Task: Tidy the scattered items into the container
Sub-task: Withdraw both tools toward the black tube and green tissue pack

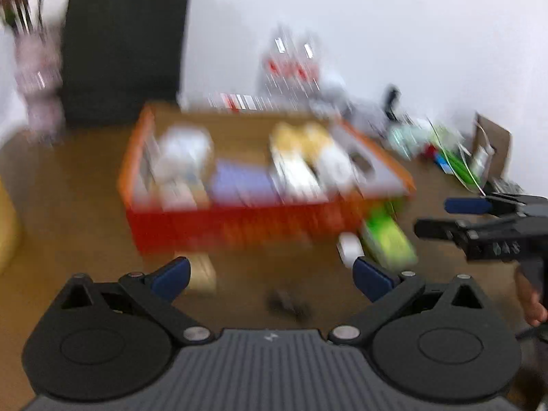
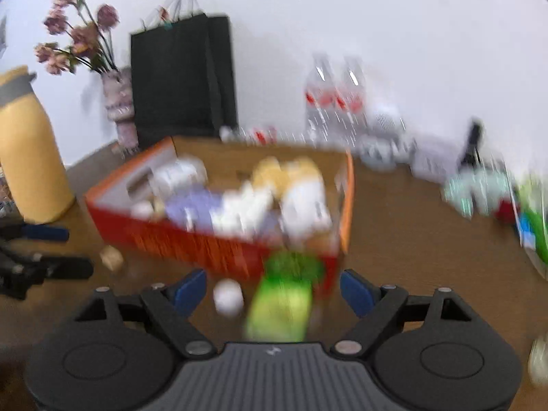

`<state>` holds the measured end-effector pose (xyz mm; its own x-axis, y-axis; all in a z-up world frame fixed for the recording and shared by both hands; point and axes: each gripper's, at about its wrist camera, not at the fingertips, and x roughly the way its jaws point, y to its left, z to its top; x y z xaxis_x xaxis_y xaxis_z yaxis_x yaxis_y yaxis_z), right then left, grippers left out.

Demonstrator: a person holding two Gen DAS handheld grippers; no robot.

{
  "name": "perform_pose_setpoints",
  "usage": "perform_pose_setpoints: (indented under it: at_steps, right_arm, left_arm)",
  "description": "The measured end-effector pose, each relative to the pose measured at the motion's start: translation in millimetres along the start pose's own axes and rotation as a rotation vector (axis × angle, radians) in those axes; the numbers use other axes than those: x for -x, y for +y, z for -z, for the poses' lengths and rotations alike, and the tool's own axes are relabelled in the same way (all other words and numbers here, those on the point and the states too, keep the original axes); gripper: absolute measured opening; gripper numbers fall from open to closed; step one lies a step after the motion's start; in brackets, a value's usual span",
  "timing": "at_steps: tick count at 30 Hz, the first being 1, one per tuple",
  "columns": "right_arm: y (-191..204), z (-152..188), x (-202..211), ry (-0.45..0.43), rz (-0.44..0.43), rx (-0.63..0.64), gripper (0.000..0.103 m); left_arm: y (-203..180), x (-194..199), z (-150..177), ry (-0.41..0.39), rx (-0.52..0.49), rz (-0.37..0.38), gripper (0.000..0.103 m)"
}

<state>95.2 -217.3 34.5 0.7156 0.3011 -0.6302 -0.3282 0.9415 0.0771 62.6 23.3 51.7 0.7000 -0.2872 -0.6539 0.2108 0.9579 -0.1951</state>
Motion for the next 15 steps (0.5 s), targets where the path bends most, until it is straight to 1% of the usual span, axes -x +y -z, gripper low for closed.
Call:
perform_pose_setpoints:
  at_steps: [1, 2, 5, 6, 8, 9, 13, 15]
  right_arm:
    - [-4.0, 8.1, -6.1, 0.017, 0.002, -0.036, 0.081]
    - [-6.6, 13.4, -11.9, 0.026, 0.001, -0.059, 0.078]
    - [-5.7, 16.7, -23.1, 0.009, 0.005, -0.073, 0.077]
    - [-4.5, 15.5, -25.8, -0.004, 0.0, -0.071, 0.077]
    - [-1.2, 15.2, -31.1, -0.012, -0.005, -0.07, 0.077]
    - [0.5, 15.4, -33.9, -0.012, -0.003, -0.067, 0.076]
    - [3.5, 23.8, -40.2, -0.006, 0.006, -0.051, 0.075]
    - [1.7, 27.3, -41.5, -0.003, -0.003, -0.066, 0.074]
  left_arm:
    - [-0.8, -7.1, 6.2, 0.023, 0.007, 0.009, 0.103]
    - [-1.7, -12.5, 8.7, 0.037, 0.013, -0.001, 0.103]
    - [-11.1, -25.8, 7.3, 0.065, 0.007, -0.063, 0.102]
    - [-15.7, -29.1, 7.2, 0.069, -0.01, -0.086, 0.098]
    - [-22.4, -34.4, 6.6, 0.071, -0.028, -0.109, 0.081]
    - [-23.8, -36.6, 7.0, 0.075, -0.028, -0.104, 0.077]
    - [-29.0, -41.3, 9.9, 0.051, -0.06, -0.093, 0.077]
    - [-30.1, -43.1, 11.1, 0.038, -0.07, -0.11, 0.071]
